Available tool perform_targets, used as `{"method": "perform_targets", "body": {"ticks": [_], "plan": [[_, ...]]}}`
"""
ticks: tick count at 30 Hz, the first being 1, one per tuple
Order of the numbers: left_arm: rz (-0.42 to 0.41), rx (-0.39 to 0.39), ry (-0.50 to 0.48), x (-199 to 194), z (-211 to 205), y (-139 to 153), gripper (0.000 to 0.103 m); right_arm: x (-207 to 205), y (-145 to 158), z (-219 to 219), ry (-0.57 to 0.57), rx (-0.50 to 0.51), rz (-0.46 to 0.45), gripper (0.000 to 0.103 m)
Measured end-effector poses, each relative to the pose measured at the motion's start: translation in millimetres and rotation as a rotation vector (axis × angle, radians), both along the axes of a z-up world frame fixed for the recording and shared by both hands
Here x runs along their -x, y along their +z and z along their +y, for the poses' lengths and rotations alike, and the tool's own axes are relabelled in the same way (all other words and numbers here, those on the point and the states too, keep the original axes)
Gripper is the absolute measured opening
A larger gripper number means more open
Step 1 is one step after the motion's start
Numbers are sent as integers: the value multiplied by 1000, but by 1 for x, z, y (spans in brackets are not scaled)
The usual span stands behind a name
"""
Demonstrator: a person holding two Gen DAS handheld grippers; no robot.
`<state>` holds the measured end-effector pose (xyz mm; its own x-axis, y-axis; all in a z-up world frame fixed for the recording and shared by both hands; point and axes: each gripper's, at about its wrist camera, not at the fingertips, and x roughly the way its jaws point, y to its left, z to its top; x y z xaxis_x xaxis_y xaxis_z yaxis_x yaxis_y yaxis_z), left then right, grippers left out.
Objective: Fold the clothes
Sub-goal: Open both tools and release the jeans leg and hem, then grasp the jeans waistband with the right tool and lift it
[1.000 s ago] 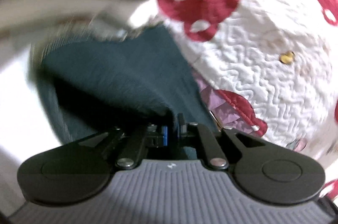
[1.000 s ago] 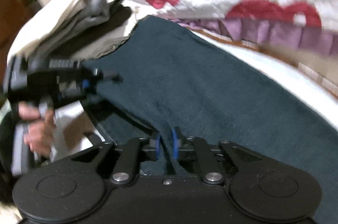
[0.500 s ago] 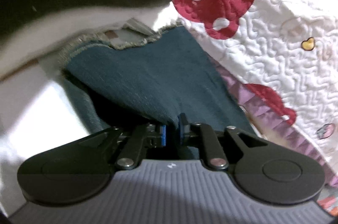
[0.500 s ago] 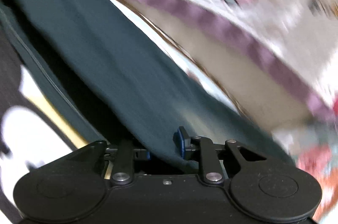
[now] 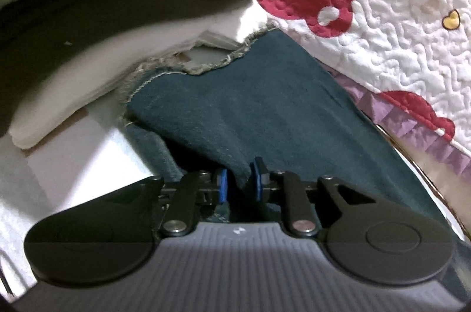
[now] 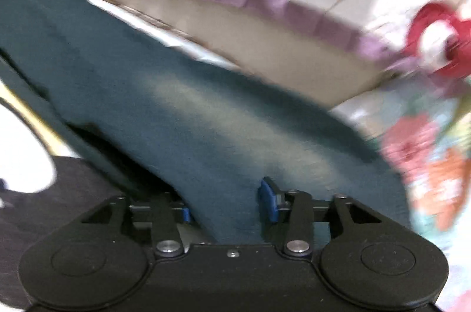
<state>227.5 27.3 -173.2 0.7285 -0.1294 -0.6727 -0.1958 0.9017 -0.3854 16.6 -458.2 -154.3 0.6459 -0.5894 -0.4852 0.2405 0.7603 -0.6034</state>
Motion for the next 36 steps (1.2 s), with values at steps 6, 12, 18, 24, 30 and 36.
{"method": "perform_targets", "body": {"ticks": [6, 12, 18, 24, 30, 36], "plan": [[14, -50, -16, -3, -6, 1, 18, 16, -2, -59, -180, -200, -16, 56], [48, 36, -122, -1, -4, 15, 46, 42, 7, -65, -158, -293, -35, 61], [-24, 35, -234, 17, -25, 37, 49, 114, 20, -76, -189, -642, -274, 65], [-87, 99, -359, 36, -64, 60, 49, 160, 9, -167, -472, -945, -569, 67], [-84, 59, -613, 39, -157, 68, 49, 183, -10, -258, -673, -1139, -784, 67], [-62, -212, -842, 46, -236, 46, 49, 150, -30, -293, -671, -1193, -869, 74]]}}
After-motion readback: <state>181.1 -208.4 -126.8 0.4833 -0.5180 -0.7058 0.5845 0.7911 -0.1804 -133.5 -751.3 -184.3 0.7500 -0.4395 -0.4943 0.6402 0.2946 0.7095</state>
